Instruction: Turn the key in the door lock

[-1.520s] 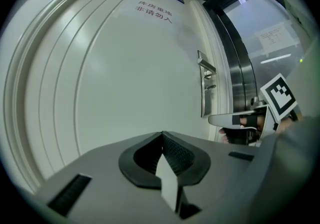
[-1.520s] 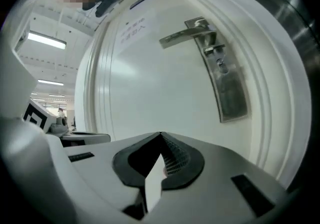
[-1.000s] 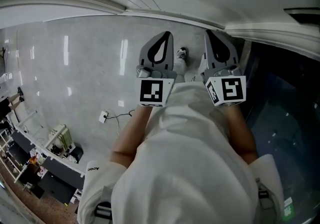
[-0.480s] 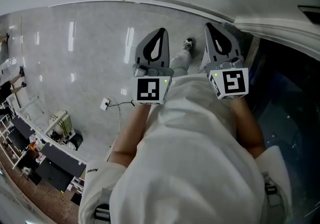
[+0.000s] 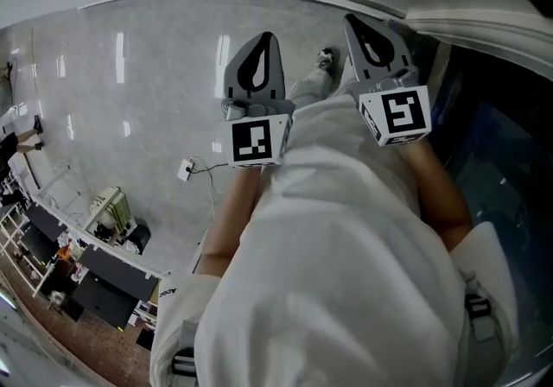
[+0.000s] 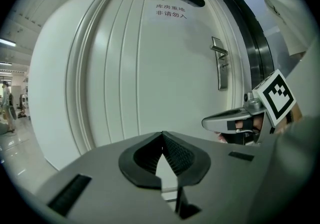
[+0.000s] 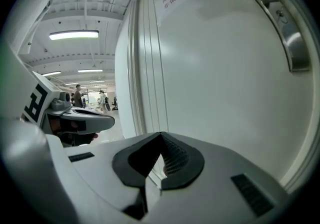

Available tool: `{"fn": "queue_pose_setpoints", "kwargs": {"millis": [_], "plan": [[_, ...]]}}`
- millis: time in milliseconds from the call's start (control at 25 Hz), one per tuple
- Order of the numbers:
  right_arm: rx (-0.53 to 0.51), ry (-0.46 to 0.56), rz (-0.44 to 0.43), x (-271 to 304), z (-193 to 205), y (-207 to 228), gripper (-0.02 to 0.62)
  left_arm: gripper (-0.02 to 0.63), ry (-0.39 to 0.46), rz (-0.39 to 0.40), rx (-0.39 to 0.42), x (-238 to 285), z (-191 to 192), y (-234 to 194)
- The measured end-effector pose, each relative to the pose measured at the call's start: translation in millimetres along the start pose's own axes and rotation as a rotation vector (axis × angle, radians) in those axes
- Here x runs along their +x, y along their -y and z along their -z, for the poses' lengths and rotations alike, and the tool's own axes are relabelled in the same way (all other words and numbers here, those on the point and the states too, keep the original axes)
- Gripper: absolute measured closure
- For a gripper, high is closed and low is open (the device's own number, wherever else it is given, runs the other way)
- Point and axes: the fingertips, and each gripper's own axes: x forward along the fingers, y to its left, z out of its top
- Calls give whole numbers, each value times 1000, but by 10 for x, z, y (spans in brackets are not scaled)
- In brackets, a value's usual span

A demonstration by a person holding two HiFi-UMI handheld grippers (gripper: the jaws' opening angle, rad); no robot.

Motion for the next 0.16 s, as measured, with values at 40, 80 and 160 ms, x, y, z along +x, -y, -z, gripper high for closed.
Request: {"fn": "queue_pose_setpoints", "kwargs": {"millis": [40,80,160], "plan": [[-14,2,-15,6,-23,-50,592,598,8,-5,2,-18,-15,-24],[-28,6,-33,5,-45,-106,592,598,16,-9,5,-34,-27,-39],[-58,16,-75,-6,-88,-225,592,598,31,-13,10,-60,-48,-58]]}}
